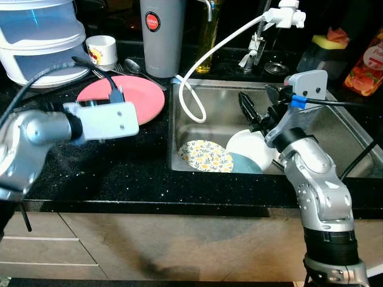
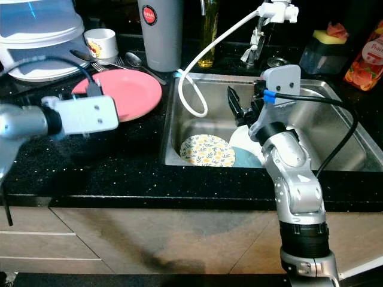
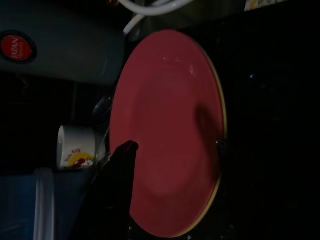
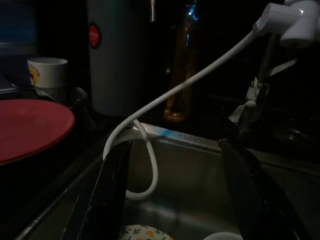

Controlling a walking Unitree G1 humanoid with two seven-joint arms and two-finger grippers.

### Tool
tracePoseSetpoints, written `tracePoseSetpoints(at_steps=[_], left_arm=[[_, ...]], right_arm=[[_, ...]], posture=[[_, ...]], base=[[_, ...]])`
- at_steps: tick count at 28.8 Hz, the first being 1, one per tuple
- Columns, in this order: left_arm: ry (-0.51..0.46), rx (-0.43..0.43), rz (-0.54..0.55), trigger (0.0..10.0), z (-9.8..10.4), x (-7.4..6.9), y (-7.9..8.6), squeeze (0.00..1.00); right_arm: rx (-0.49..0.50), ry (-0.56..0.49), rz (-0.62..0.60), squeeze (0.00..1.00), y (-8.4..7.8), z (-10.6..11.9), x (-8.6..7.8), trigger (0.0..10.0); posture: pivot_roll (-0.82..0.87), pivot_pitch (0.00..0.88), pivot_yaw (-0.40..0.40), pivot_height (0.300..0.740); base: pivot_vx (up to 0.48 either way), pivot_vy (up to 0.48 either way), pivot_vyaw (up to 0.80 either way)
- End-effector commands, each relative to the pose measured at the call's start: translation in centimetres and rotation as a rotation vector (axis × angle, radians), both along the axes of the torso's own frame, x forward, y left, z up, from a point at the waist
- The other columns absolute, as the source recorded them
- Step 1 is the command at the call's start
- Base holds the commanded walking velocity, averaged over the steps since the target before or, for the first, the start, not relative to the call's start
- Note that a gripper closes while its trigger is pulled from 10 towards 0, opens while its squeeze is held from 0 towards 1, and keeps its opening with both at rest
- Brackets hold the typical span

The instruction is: Kitchen organization

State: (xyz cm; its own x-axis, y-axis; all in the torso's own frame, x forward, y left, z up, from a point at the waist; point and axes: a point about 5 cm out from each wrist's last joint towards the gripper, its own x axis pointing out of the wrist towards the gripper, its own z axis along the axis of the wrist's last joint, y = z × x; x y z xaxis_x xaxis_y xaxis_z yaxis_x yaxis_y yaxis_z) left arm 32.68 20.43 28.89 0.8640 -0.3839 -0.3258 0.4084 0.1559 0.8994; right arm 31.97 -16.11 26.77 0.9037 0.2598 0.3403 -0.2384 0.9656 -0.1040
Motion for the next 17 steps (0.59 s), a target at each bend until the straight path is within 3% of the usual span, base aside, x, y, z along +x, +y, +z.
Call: tracePoseSetpoints(at_steps=[1, 11, 17], left_arm=[[-0.003, 0.03, -0.002, 10.0, -0.2, 0.2, -0.1, 0.0], [0.067, 0.065, 0.043, 10.0, -2.4, 1.7, 0.5, 0.0], [0.046, 0.054, -0.009, 10.0, -1.6, 1.2, -0.2, 0.0]], right_arm=[[-0.002, -0.005, 0.005, 0.0, 0.0, 0.0, 0.1, 10.0], [-0.002, 0.0, 0.0, 0.0, -0.2, 0.0, 0.0, 10.0], [-0.006, -0.002, 0.0, 0.0, -0.3, 0.1, 0.0, 10.0]], posture=[[0.07, 0.077, -0.067, 0.74], [0.06, 0.083, -0.067, 0.74], [0.05, 0.086, -0.072, 0.74]], base=[[0.0, 0.0, 0.0], [0.0, 0.0, 0.0], [0.0, 0.0, 0.0]])
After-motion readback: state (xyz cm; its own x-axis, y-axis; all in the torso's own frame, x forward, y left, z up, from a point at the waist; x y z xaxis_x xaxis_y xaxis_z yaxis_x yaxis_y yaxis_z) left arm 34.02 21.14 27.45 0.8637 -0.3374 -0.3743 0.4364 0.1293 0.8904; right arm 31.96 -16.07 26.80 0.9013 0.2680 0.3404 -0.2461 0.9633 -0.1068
